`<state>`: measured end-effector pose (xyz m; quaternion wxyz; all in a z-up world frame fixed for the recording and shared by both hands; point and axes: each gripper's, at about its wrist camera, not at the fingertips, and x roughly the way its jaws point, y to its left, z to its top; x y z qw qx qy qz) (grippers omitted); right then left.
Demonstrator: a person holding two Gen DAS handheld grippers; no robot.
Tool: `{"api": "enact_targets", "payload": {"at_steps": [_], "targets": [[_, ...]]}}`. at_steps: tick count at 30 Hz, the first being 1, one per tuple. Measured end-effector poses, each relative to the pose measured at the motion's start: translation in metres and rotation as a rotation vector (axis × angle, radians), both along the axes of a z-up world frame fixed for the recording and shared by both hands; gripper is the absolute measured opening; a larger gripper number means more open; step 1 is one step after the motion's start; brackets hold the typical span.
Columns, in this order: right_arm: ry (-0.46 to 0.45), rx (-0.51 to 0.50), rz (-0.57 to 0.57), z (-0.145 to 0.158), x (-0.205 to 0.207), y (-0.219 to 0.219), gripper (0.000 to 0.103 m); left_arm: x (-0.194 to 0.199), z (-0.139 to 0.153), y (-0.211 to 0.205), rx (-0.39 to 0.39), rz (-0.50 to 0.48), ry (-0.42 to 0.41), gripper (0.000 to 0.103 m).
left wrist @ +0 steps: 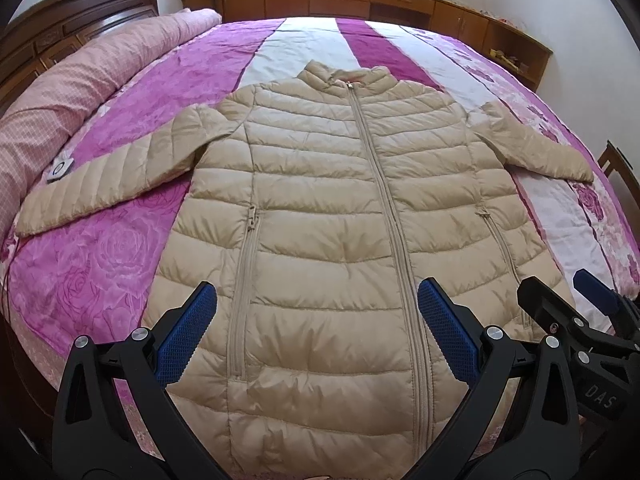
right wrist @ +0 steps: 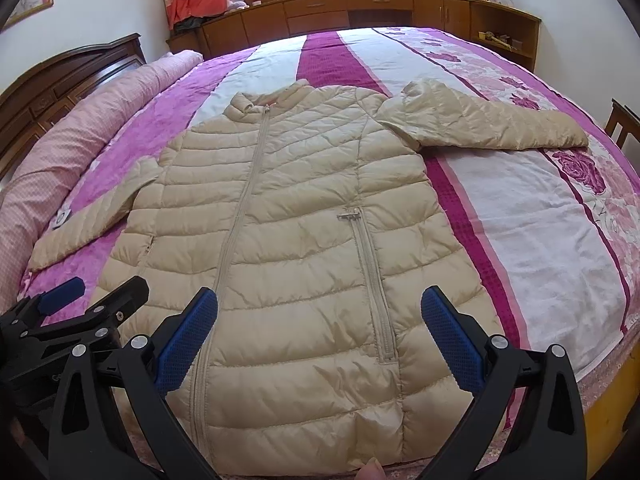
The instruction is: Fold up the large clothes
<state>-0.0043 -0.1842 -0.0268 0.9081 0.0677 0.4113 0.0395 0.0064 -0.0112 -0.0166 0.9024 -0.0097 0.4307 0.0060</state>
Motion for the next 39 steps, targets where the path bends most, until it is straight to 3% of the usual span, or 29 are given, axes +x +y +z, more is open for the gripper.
{"api": "enact_targets", "payload": {"at_steps": [39], "targets": [[0.011,-0.023,-0.01,-0.0031,-0.0013,0.0001,0.098,-0.0002,-0.0037,-0.0003,0.026,0.014,0.017,0.1]]}}
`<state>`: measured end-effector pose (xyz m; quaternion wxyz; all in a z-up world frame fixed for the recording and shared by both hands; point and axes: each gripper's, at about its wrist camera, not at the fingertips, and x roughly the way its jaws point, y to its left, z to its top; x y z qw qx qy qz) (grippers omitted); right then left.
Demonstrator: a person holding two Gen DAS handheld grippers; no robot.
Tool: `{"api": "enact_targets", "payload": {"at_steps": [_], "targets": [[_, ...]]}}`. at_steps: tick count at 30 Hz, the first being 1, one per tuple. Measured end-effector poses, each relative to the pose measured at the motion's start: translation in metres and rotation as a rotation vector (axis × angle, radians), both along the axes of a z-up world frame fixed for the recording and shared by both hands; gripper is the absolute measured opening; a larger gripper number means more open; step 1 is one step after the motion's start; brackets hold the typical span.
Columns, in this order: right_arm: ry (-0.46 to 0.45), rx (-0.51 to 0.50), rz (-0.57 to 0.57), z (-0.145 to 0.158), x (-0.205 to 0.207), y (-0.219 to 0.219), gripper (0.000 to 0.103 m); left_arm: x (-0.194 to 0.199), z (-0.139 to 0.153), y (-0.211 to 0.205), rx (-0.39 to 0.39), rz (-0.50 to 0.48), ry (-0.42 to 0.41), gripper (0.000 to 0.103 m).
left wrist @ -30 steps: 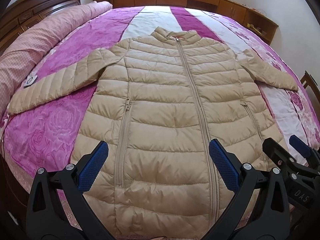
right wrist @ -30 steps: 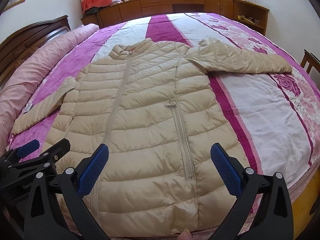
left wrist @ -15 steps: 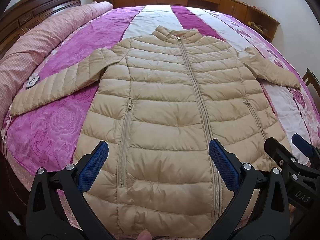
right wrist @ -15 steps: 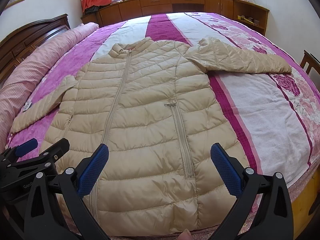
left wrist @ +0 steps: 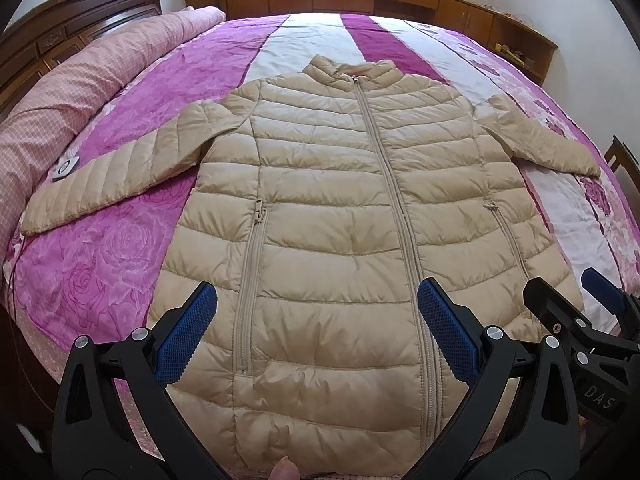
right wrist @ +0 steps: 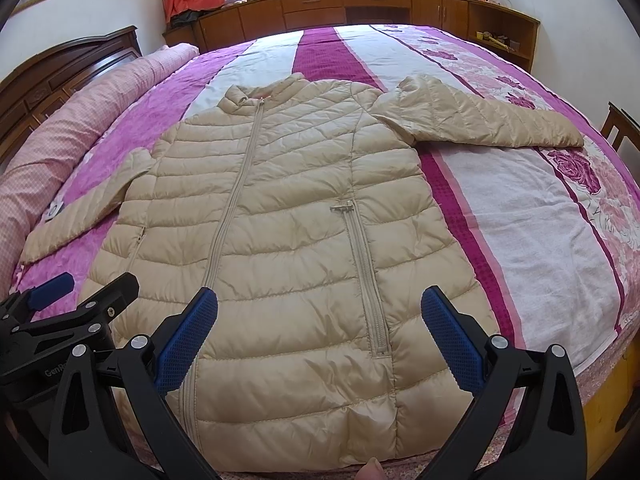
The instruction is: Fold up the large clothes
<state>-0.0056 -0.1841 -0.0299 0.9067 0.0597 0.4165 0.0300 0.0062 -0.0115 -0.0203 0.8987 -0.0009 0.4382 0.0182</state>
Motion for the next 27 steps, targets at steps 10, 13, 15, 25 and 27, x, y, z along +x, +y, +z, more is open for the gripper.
{"api": "enact_targets", "payload": {"at_steps": [10,13,15,25,27], "targets": [[0.007,-0.006,0.01,-0.005,0.0,0.002,0.098,0.003,-0.001,-0.002,0.027,0.002,0.001,0.1],[0.02,-0.022,0.007,-0.01,0.007,0.003,0.098,0.007,-0.004,-0.005,0.048,0.006,0.001,0.1],[0.026,-0.02,0.005,-0.011,0.01,0.003,0.098,0.01,-0.005,-0.006,0.053,0.009,-0.001,0.1],[0.022,-0.027,0.003,-0.011,0.014,0.001,0.098,0.011,-0.007,-0.007,0.059,0.01,-0.003,0.1],[0.02,-0.028,0.006,-0.01,0.014,0.001,0.098,0.011,-0.007,-0.007,0.058,0.01,-0.005,0.1]]}}
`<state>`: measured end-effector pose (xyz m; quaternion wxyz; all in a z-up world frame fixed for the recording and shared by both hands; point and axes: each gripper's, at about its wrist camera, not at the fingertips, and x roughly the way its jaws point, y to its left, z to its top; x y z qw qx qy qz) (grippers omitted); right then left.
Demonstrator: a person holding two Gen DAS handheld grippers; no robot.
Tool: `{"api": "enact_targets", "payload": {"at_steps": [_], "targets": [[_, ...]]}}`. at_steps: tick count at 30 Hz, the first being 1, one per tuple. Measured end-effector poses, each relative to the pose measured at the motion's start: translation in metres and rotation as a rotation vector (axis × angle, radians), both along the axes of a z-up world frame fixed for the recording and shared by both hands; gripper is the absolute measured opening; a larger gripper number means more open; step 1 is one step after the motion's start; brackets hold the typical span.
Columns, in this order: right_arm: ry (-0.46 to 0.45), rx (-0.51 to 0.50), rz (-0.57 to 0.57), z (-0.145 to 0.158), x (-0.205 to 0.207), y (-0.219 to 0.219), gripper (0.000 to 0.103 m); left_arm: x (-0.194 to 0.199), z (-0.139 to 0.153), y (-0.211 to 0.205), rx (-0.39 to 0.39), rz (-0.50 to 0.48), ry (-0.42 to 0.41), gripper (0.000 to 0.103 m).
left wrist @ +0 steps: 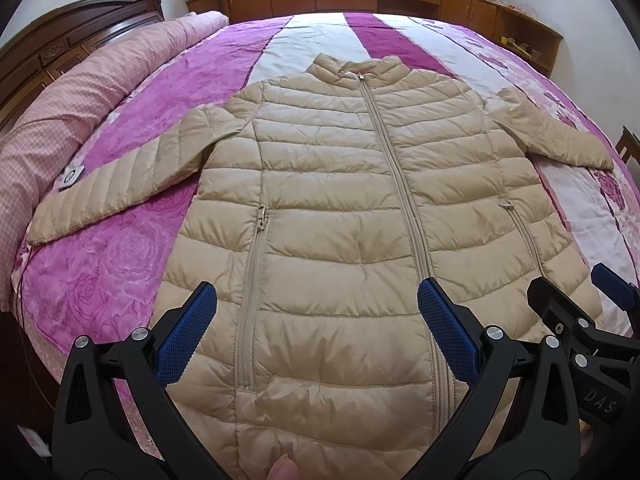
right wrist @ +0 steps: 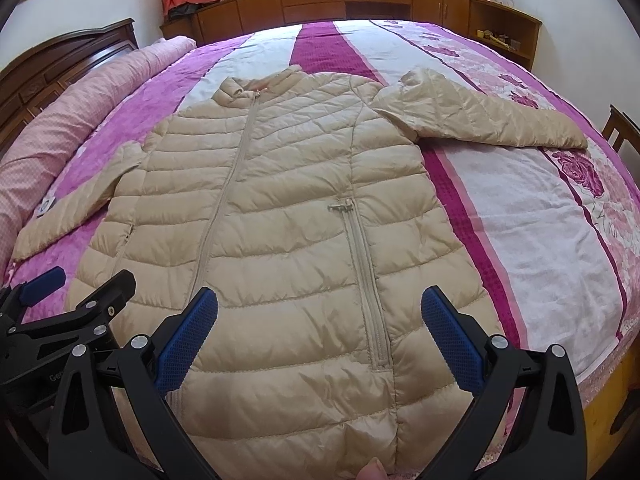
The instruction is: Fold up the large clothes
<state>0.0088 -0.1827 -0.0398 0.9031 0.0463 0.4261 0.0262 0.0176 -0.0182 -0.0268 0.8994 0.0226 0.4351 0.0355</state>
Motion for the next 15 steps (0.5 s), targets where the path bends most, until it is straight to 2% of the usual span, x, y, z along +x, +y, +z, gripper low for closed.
{"api": "enact_targets", "payload": {"at_steps": [15], "targets": [[-0.025,-0.049,0.042,0.004,0.018,0.017,0.098,0.01,-0.009,0.012,0.001,0.034,0.017,0.1]]}}
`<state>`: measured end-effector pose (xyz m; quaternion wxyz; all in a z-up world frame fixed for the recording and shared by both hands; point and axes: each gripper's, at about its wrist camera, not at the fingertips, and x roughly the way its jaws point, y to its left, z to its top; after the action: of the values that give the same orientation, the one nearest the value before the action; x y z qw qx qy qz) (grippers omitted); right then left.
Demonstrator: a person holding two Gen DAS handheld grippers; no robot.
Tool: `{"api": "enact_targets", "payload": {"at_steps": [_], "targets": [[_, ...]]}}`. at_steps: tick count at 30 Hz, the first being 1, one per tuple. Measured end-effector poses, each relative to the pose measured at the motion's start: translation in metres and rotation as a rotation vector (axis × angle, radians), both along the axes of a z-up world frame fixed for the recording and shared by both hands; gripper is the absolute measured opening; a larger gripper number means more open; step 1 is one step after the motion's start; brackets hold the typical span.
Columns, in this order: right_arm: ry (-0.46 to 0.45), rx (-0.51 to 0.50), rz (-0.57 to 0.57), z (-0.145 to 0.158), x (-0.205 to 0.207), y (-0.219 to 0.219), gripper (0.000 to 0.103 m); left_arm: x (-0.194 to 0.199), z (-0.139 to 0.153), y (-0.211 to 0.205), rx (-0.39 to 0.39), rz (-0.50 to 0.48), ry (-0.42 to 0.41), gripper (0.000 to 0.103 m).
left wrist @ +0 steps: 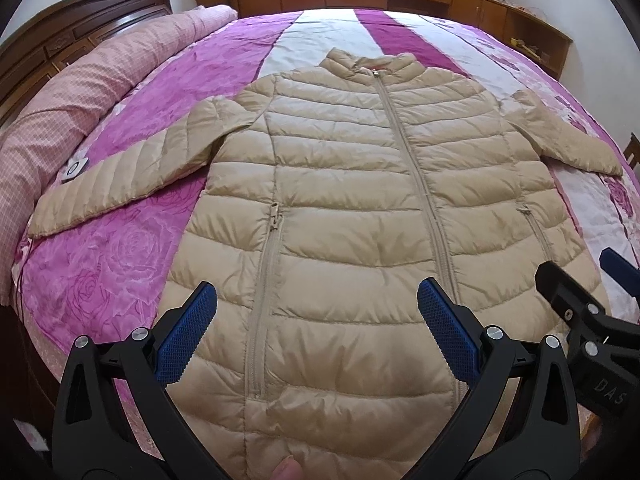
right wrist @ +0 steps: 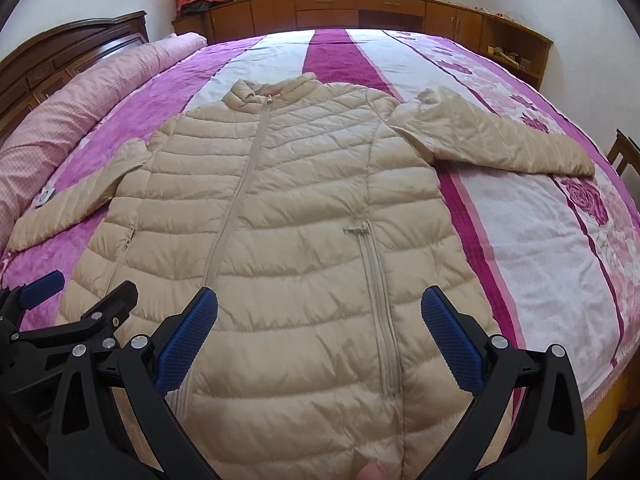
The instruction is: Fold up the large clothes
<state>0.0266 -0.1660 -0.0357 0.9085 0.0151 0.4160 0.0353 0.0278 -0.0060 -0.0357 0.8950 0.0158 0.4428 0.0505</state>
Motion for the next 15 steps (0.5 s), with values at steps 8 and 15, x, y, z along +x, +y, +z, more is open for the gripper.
{"api": "enact_targets", "payload": {"at_steps": [8,15], "targets": [[0.0,-0.014,0.01,-0.007,0.016,0.006,0.098,0.015,-0.006,0.007,0.001,0.009,-0.001,0.1],[-0.035,-0.028,-0.039,-0.018,0.055,0.004,0.098,0.057,-0.022,0.012,0.006,0.005,-0.049,0.1]]}}
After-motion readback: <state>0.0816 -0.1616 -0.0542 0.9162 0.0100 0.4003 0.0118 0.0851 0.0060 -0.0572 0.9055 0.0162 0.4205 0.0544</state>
